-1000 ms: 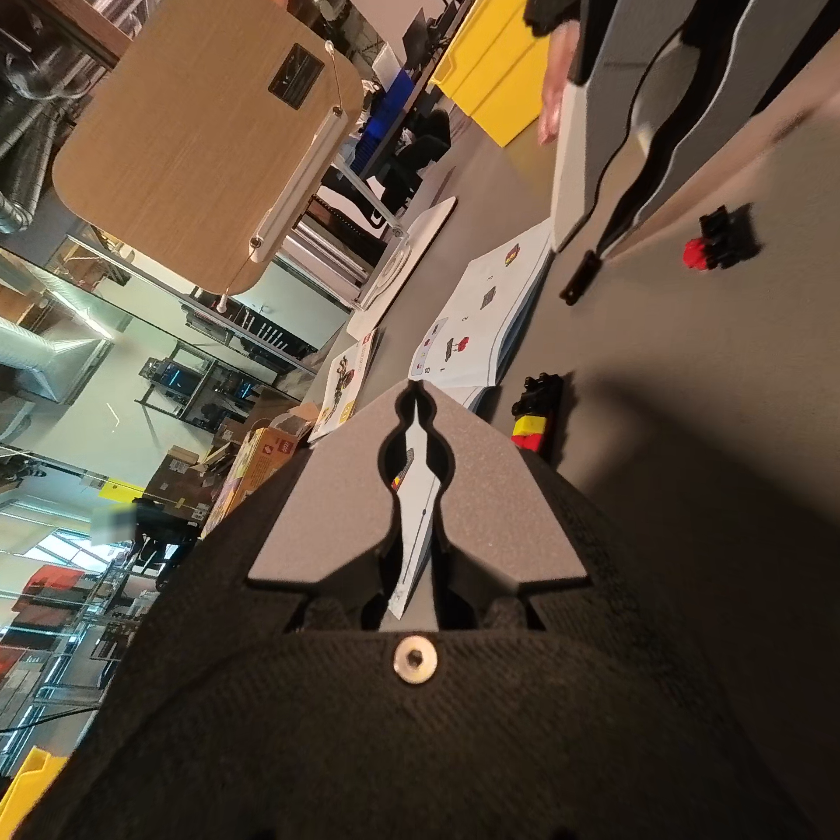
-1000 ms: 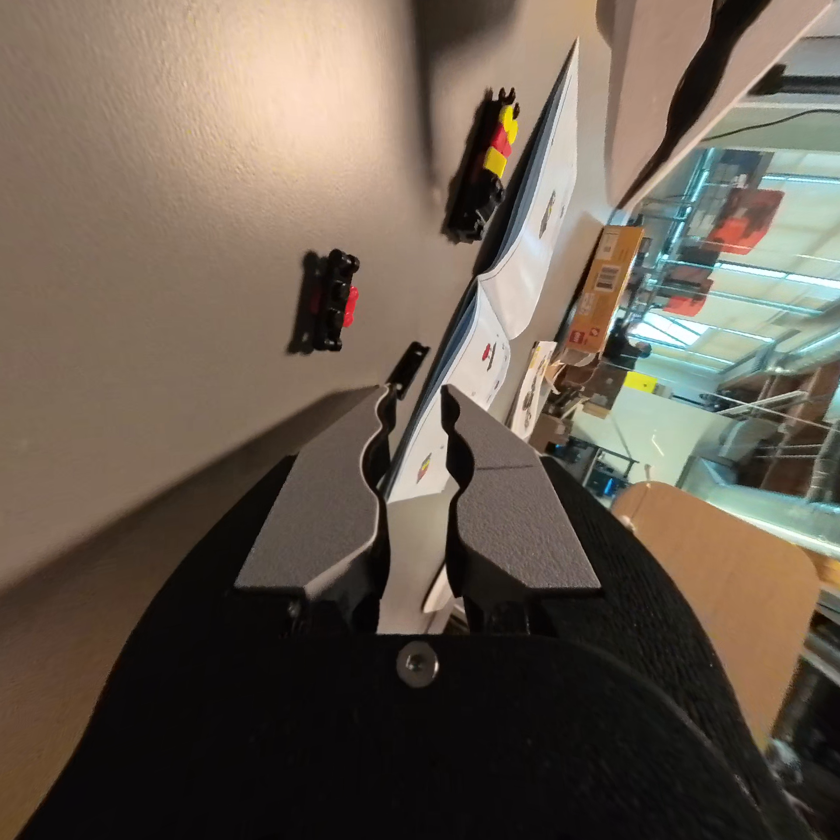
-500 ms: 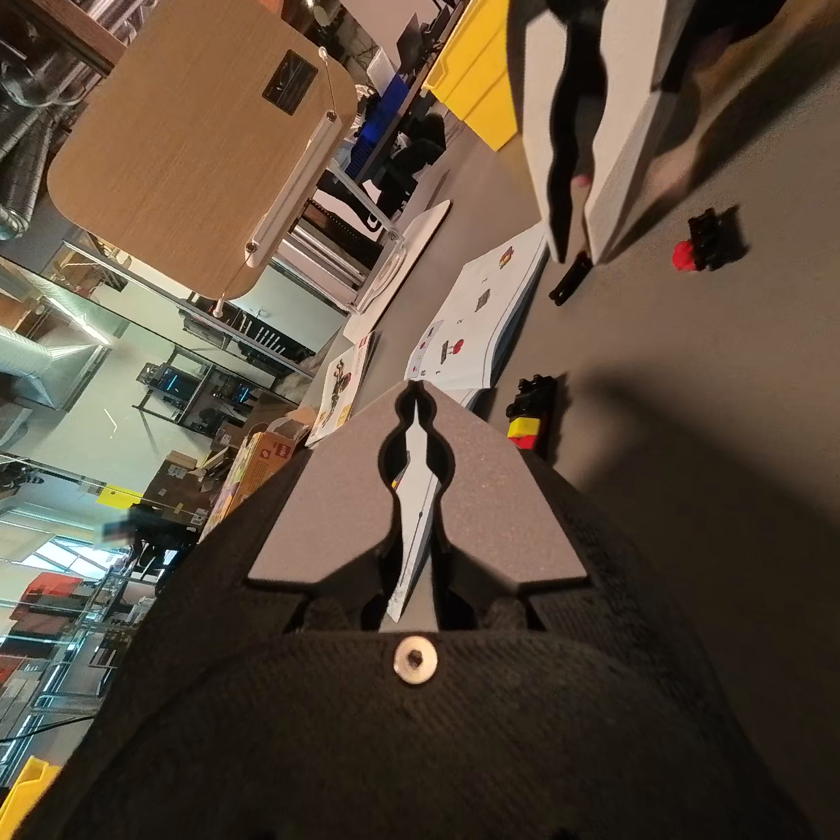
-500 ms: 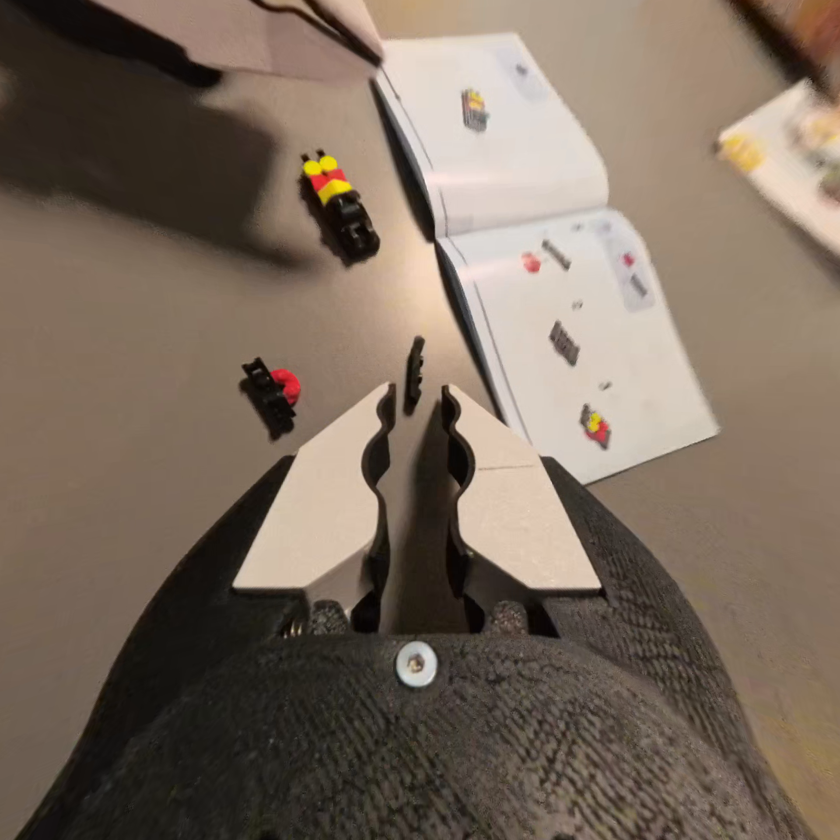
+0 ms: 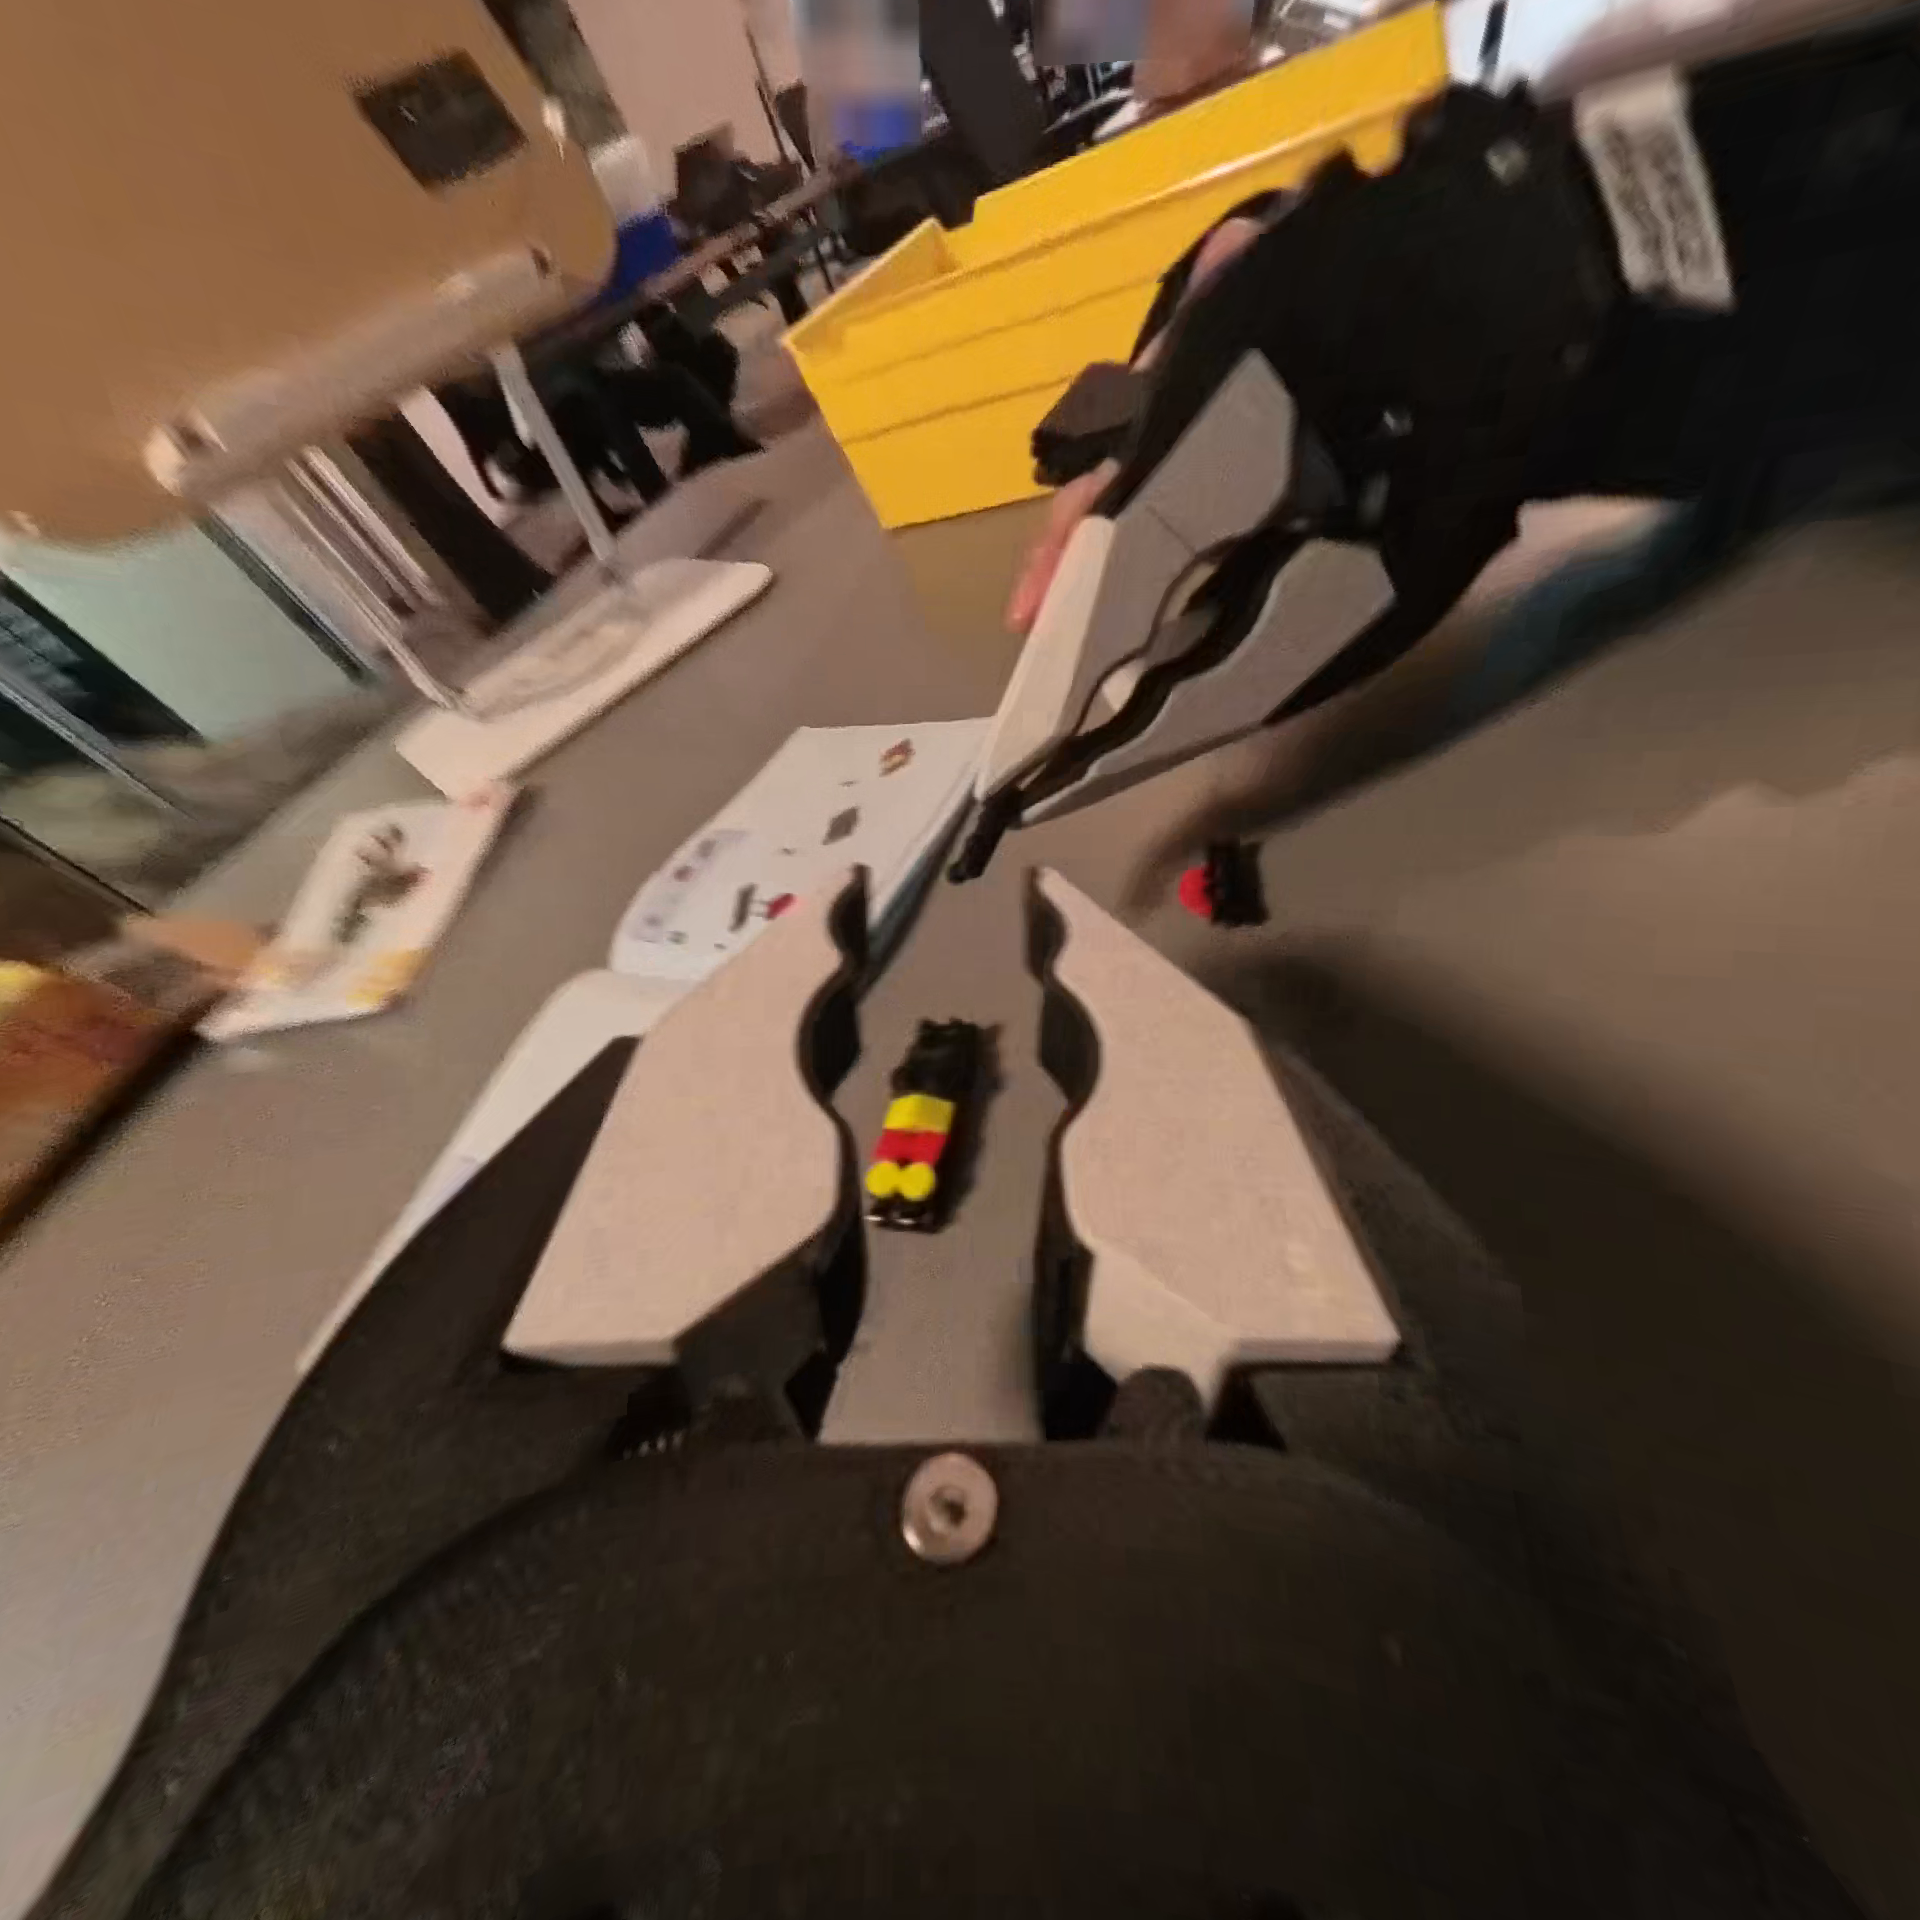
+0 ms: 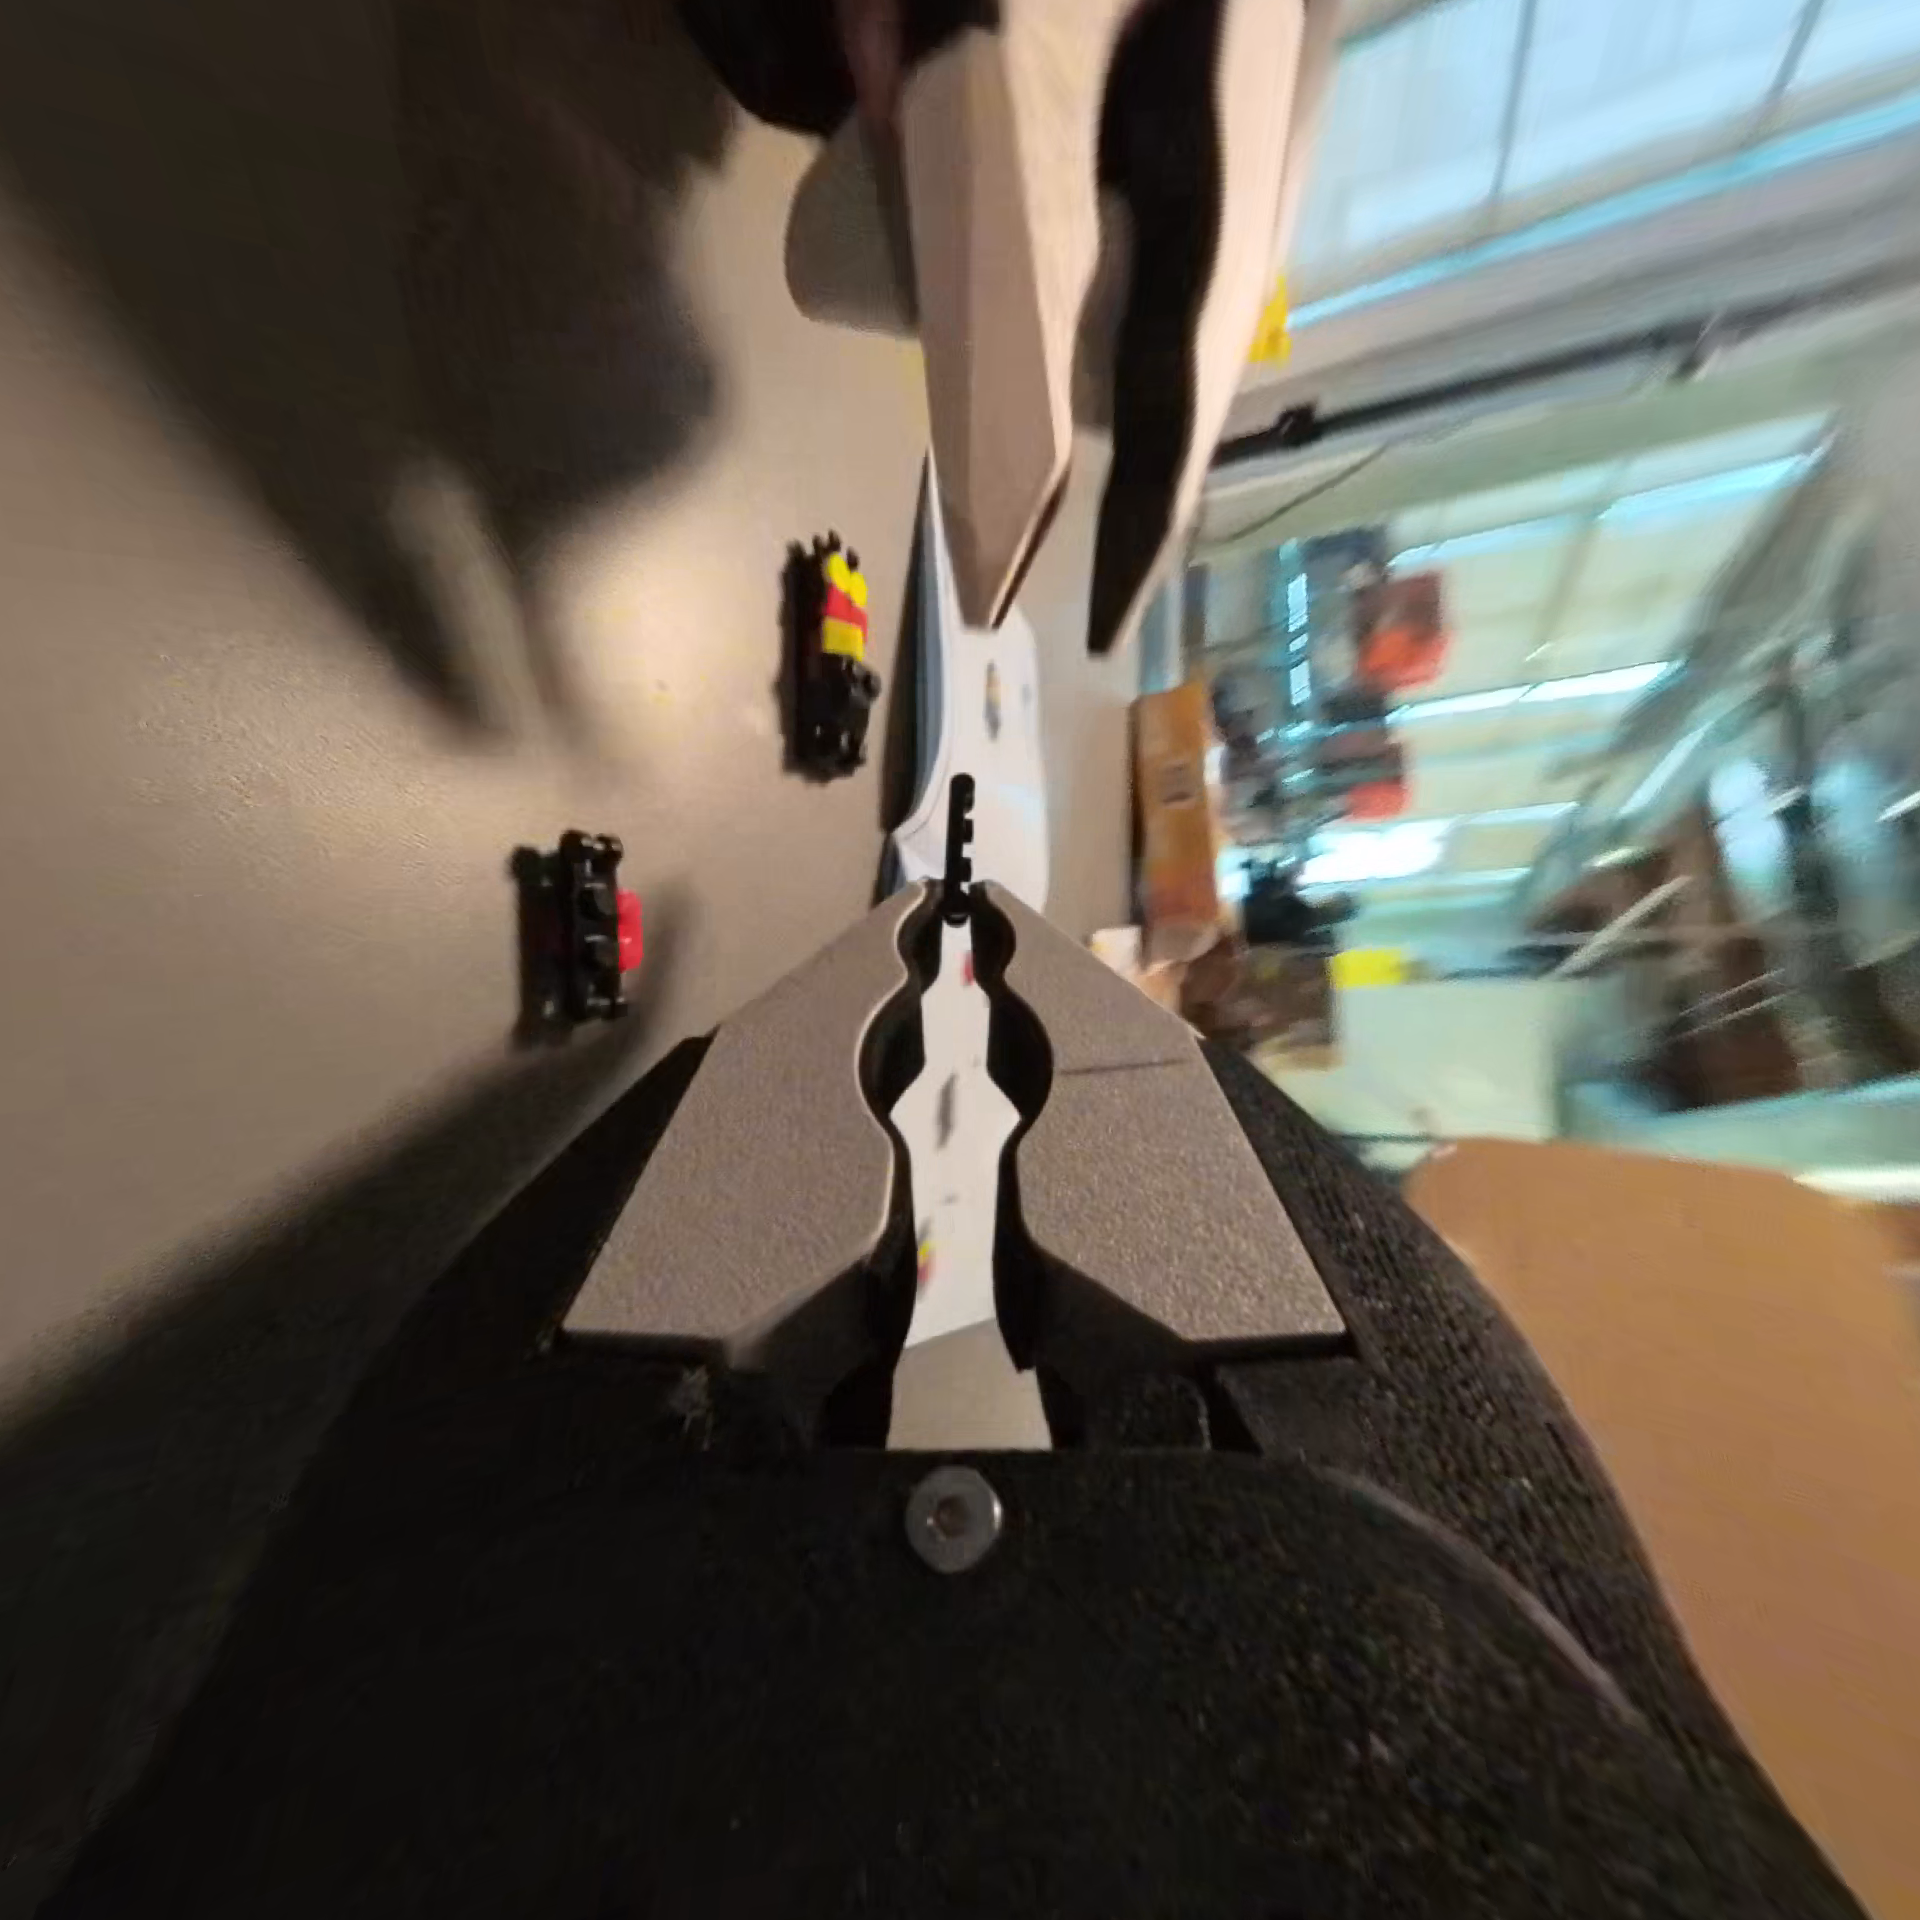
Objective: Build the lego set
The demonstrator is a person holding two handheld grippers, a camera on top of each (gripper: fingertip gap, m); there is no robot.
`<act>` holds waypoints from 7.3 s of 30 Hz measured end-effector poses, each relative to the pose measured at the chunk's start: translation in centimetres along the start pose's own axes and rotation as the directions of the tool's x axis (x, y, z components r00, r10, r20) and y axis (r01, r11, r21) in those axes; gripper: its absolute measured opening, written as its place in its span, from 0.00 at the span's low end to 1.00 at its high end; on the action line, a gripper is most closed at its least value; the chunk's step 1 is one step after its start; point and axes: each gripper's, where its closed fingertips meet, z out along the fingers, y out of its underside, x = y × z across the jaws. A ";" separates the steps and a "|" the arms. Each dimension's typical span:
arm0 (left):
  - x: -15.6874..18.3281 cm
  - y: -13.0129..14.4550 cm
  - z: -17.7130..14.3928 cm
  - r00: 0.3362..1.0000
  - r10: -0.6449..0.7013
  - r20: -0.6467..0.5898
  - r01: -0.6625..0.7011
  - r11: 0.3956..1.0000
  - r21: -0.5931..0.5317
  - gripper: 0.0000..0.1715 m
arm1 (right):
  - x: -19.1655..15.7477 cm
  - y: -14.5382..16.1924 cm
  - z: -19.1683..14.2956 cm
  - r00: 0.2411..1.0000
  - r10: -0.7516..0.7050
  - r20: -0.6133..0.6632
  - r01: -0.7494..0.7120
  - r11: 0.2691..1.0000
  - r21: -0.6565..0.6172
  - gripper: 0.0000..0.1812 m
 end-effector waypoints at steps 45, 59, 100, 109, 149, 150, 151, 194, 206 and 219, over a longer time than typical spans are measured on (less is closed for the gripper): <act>2.9 2.9 4.2 0.950 -0.228 -0.212 0.155 0.938 -0.311 0.24 | -5.1 0.2 -4.1 0.437 0.671 0.599 -0.745 0.644 -0.177 0.09; 2.7 3.9 5.1 0.952 -0.210 -0.225 0.117 0.922 -0.369 0.20 | -5.6 0.2 -3.0 0.561 0.631 0.536 -0.638 0.742 -0.205 0.02; 4.8 3.6 3.1 0.933 -0.112 -0.342 -0.003 0.948 -0.319 0.26 | -4.5 0.5 -1.9 0.411 0.677 0.611 -0.762 0.623 -0.177 0.03; 6.0 3.7 3.6 0.914 -0.125 -0.387 -0.017 0.939 -0.345 0.24 | -4.8 -0.5 -2.1 0.433 0.635 0.639 -0.743 0.653 -0.146 0.03; 6.6 3.5 3.9 0.905 -0.116 -0.410 -0.034 0.940 -0.340 0.14 | -4.6 -0.4 -3.4 0.422 0.645 0.638 -0.752 0.642 -0.152 0.07; 6.6 3.4 3.9 0.904 -0.115 -0.413 -0.035 0.940 -0.339 0.15 | -4.3 -0.4 -3.5 0.424 0.649 0.632 -0.756 0.638 -0.147 0.08; 6.7 3.4 3.9 0.903 -0.115 -0.415 -0.036 0.941 -0.338 0.16 | -4.1 -0.4 -3.6 0.429 0.651 0.626 -0.759 0.635 -0.140 0.10; 3.5 2.6 4.2 0.898 -0.308 -0.315 0.192 0.917 -0.350 0.09 | -2.7 0.0 0.1 0.992 -0.102 0.071 0.107 0.992 -0.069 0.07; 2.9 1.9 3.9 0.936 -0.215 -0.280 0.129 0.947 -0.295 0.25 | -1.9 0.1 -0.2 0.995 -0.092 0.028 0.094 0.992 -0.082 0.03; 1.7 2.1 3.7 0.732 0.679 -0.050 -0.680 0.723 -0.124 0.06 | -1.5 -0.7 -0.4 0.998 0.052 0.039 -0.051 0.998 -0.022 0.04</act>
